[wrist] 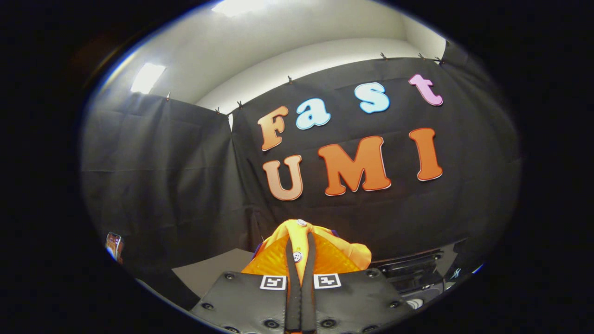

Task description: Put the clothes into the washing machine and then close the washing machine lid.

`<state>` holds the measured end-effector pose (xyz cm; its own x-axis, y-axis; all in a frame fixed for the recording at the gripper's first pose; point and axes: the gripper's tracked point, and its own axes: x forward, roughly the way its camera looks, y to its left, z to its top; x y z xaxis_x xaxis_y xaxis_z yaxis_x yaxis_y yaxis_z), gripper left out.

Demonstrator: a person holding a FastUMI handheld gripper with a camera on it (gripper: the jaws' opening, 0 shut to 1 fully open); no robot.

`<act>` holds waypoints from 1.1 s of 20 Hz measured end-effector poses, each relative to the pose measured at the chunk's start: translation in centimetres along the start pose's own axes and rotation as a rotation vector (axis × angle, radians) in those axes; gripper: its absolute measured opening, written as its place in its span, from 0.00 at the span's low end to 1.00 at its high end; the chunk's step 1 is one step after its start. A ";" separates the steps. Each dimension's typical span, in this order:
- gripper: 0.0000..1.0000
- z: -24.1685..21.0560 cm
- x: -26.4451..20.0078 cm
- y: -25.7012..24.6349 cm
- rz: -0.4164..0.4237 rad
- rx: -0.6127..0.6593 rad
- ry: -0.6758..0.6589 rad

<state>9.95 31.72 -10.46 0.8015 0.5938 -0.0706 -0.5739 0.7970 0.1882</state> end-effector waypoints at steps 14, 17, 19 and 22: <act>0.08 -10.6 -2.8 -17.7 -0.101 -0.007 0.224; 0.08 -14.7 -2.4 -19.3 -0.105 0.012 0.301; 0.08 -18.1 -2.3 -19.7 -0.088 0.028 0.366; 0.08 -23.5 -2.0 -20.4 -0.074 0.040 0.475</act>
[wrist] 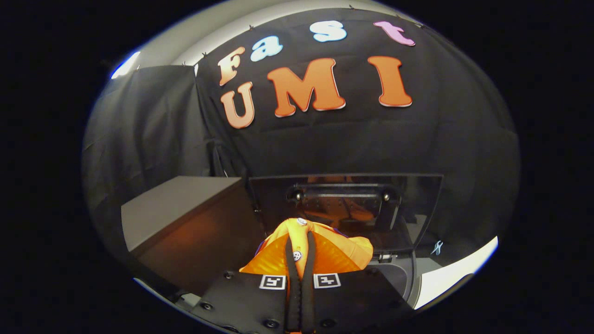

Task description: Put the clothes into the washing machine and then close the washing machine lid.

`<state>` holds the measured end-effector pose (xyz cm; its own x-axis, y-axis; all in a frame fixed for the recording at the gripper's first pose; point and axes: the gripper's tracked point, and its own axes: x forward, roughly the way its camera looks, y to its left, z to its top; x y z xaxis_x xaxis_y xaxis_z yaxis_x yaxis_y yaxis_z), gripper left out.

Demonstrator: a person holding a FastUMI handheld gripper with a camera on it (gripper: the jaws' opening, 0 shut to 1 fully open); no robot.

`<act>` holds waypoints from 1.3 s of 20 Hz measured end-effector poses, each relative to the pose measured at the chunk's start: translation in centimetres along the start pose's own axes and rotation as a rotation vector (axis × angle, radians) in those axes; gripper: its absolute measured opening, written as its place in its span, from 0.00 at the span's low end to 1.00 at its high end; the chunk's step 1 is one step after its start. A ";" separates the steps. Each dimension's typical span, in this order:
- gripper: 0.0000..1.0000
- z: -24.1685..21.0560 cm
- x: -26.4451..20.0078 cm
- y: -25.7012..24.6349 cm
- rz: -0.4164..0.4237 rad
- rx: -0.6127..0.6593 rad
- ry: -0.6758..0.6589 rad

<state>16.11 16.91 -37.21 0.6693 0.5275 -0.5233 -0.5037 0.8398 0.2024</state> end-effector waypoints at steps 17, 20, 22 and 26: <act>0.08 -19.0 10.1 -4.5 -0.114 0.090 0.409; 0.08 -20.8 10.7 -5.6 -0.152 0.128 0.463; 0.09 -21.7 11.0 -6.3 -0.190 0.140 0.493; 0.09 -23.2 11.3 -6.9 -0.239 0.198 0.551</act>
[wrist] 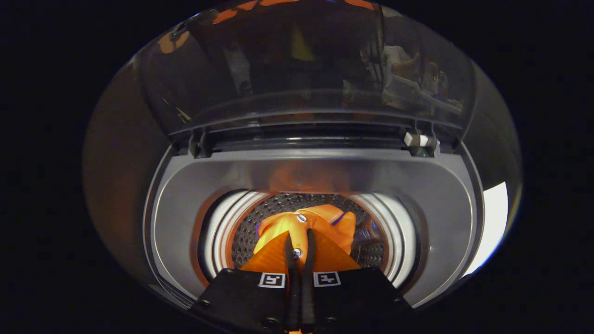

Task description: Put the clothes into the washing machine and then close the washing machine lid.

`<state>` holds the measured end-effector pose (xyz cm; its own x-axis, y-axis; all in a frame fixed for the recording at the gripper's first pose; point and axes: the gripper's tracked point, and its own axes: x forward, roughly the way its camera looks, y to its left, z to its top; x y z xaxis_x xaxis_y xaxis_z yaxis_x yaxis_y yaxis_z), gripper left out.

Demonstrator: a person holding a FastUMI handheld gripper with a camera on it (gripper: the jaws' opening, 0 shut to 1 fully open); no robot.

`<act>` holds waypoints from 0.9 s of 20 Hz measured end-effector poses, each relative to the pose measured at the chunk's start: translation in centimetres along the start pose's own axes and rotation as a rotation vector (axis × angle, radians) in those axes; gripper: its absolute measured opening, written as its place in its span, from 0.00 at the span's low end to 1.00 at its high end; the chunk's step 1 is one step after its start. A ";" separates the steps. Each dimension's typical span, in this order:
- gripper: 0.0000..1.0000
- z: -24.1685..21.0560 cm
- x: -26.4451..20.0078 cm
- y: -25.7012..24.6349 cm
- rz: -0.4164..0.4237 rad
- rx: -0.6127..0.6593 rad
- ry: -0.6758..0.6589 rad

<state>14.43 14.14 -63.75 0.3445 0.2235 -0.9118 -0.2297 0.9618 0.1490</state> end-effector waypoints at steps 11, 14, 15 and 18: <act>0.13 -0.2 0.1 1.2 0.026 0.007 -0.004; 0.14 -0.3 0.1 1.2 0.021 0.019 -0.013; 0.24 -0.3 0.0 1.3 0.025 0.020 -0.016; 0.69 -0.1 -0.5 1.6 0.029 0.012 -0.038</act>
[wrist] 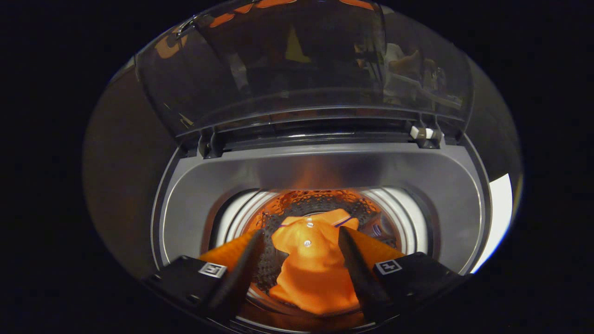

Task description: Put the clothes into the washing machine and then close the washing machine lid.

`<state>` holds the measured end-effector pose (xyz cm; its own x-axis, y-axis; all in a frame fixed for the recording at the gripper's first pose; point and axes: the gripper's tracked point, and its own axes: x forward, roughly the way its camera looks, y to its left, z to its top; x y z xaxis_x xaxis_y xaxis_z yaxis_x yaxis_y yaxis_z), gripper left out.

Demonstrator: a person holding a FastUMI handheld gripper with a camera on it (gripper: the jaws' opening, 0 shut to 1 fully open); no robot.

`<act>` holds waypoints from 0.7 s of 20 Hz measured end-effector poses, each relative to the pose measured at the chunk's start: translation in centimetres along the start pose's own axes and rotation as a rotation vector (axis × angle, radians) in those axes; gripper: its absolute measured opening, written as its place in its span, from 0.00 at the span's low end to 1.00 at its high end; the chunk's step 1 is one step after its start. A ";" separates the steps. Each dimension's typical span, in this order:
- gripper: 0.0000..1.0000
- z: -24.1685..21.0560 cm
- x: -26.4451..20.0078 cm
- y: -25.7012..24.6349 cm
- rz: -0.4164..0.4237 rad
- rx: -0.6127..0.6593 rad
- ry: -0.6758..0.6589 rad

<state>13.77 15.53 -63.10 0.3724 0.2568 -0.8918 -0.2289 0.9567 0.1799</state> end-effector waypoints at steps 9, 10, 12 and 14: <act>0.99 -0.1 -2.1 0.5 0.002 -0.015 -0.041; 0.99 0.1 -2.6 0.6 0.000 -0.021 -0.053; 0.99 1.0 -4.0 1.0 0.000 -0.034 -0.096; 0.99 2.4 -5.7 1.7 0.006 -0.035 -0.153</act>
<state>13.40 16.00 -56.73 0.5029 0.2834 -0.8165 -0.2620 0.9503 0.1684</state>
